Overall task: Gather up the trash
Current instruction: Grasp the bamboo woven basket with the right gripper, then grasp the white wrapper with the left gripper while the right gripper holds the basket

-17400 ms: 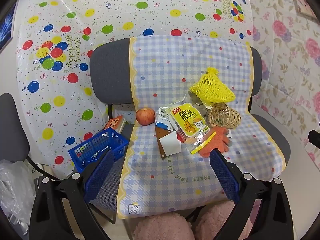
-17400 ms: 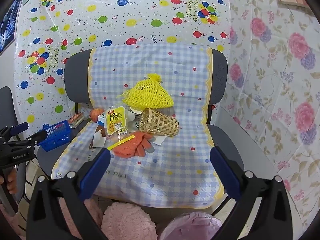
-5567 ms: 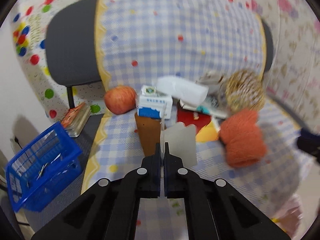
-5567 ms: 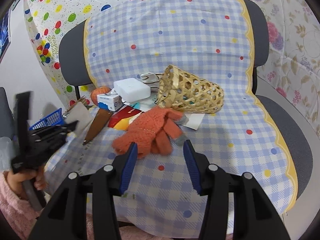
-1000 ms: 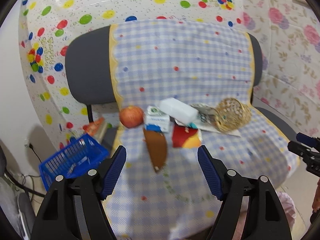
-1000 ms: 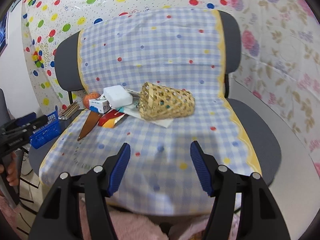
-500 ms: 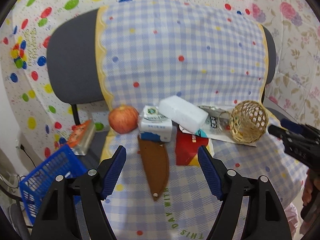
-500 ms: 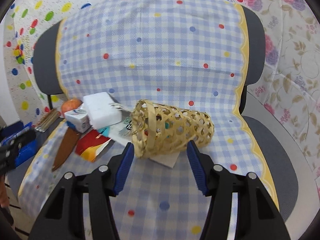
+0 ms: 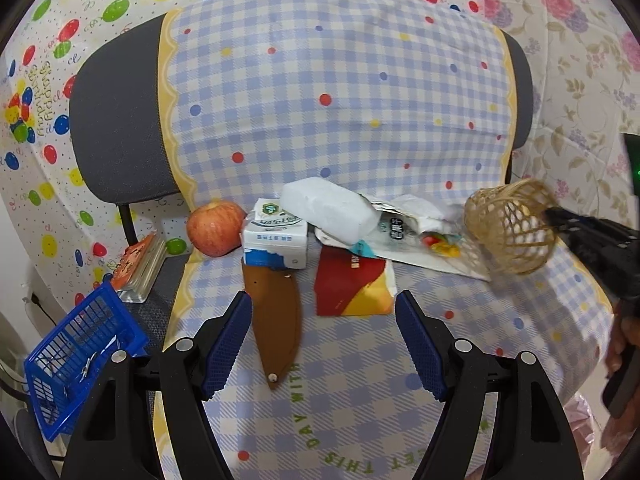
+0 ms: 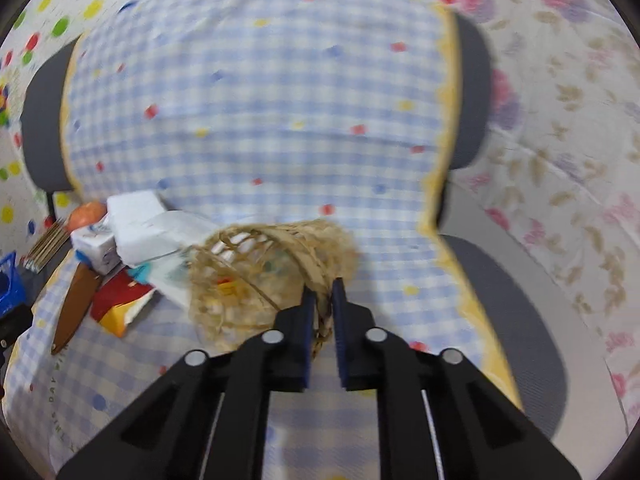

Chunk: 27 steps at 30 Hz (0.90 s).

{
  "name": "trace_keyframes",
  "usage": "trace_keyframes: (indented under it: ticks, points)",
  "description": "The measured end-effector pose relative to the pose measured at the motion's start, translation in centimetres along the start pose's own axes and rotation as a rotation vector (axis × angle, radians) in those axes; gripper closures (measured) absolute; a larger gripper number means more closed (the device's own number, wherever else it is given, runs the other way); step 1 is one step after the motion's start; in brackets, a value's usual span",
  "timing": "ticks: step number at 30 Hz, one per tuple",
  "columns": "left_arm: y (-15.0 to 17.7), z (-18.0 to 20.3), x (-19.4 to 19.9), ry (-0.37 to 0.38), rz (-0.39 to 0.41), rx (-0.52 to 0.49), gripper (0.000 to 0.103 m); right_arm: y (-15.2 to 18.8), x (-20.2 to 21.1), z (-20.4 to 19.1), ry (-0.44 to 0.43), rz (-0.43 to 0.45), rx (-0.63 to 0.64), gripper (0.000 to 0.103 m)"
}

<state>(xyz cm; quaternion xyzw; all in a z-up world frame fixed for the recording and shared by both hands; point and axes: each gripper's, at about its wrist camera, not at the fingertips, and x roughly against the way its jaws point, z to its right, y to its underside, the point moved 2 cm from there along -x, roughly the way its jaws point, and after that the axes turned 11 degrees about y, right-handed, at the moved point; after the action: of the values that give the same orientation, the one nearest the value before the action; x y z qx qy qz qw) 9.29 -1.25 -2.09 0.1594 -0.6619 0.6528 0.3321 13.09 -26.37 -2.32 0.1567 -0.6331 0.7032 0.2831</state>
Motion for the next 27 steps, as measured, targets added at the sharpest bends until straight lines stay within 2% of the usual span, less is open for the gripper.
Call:
trace_keyframes:
  ticks: [6,10,17,19,22,27]
  points:
    - [-0.3,1.2,-0.4,0.021,0.001,0.003,0.029,0.6,4.7,5.0,-0.008,0.068,-0.098,0.097]
    - [-1.1,2.0,-1.1,0.042,0.007,0.004,0.029,0.4,6.3,6.0,-0.028,0.088,-0.124,0.097]
    - [-4.5,3.7,-3.3,0.073,0.045,-0.044,0.03,-0.2,5.3,6.0,-0.054,0.09,-0.142,0.097]
    - [-4.9,4.1,-4.8,0.101,0.024,-0.046,0.036,-0.4,4.6,6.0,-0.059,0.088,-0.151,0.097]
    - [-5.0,4.6,-7.5,0.14,-0.012,-0.02,0.046,-0.4,3.5,6.0,-0.066,0.078,-0.157,0.097]
    - [-5.5,4.3,-10.6,0.161,-0.02,0.061,0.046,-0.2,2.1,5.8,-0.067,0.062,-0.145,0.097]
